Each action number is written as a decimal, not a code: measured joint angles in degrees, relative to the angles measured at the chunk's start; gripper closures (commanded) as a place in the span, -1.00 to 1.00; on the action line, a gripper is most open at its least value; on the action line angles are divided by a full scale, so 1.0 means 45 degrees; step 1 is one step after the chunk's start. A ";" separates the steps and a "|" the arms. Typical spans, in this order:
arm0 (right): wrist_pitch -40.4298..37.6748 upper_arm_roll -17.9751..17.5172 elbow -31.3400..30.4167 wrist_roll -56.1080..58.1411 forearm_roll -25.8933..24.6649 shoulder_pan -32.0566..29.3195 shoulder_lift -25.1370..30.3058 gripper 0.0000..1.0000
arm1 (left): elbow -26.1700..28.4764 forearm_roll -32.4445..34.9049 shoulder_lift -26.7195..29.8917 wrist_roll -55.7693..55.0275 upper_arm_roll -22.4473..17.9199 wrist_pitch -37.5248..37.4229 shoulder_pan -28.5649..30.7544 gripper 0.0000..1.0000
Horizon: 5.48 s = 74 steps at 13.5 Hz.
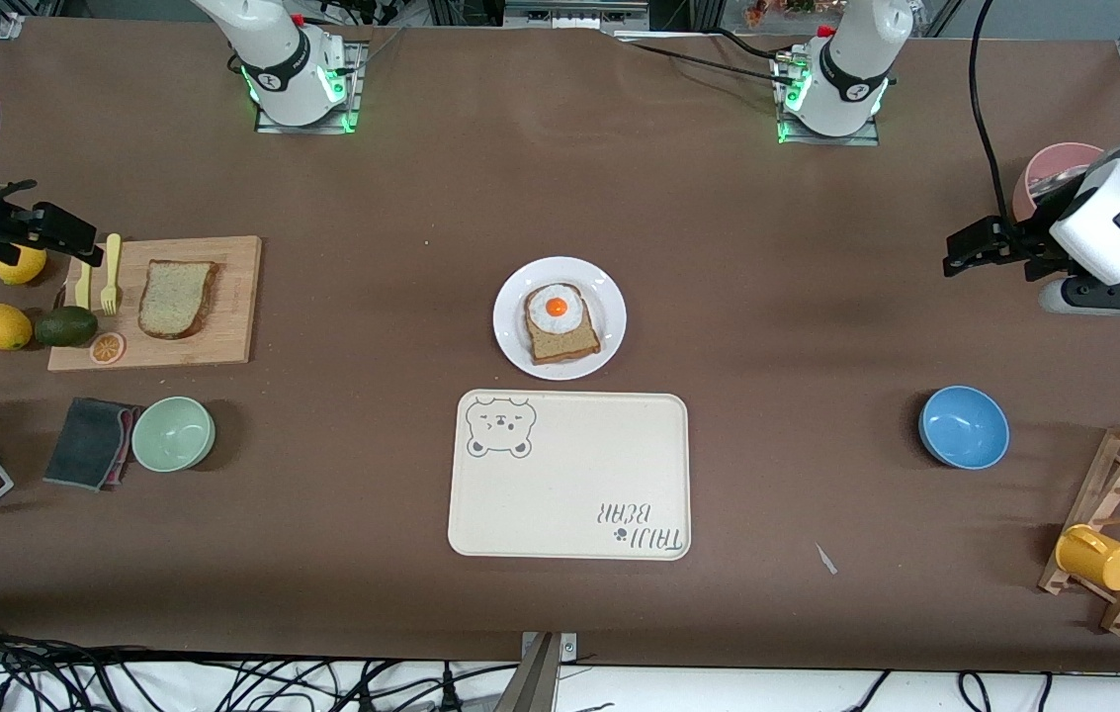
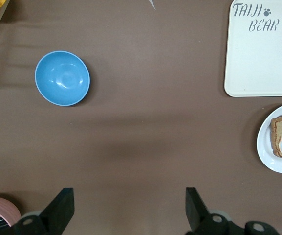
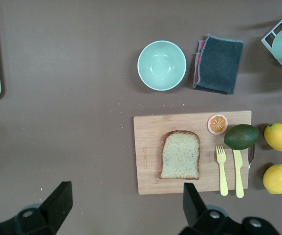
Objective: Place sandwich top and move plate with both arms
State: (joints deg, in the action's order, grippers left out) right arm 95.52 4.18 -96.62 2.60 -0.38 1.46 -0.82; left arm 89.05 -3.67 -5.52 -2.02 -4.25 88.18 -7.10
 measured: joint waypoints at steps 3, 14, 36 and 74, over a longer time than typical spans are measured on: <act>0.0004 0.0012 -0.0001 0.0000 0.0000 -0.0001 0.0000 -1.00 | 0.0000 0.0000 0.0000 0.0000 0.0000 0.0000 0.0000 -1.00; 0.0010 0.0021 -0.0001 0.0000 0.0000 -0.0003 0.0000 -1.00 | 0.0000 0.0000 0.0001 0.0000 0.0000 0.0000 0.0000 -1.00; 0.0021 0.0032 0.0085 -0.0004 0.0000 -0.0010 -0.0026 -1.00 | 0.0000 0.0000 0.0002 0.0000 -0.0019 0.0000 0.0000 -1.00; 0.8785 0.0550 -0.8020 -0.6397 -0.7068 0.0877 -0.3854 0.02 | -0.0018 0.0000 0.0002 0.0000 -0.0067 0.0010 0.0003 -1.00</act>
State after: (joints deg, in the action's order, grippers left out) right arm 135.05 6.65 -132.71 -26.18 -32.19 5.41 -18.17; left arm 88.97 -3.67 -5.51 -2.02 -4.55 88.23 -7.09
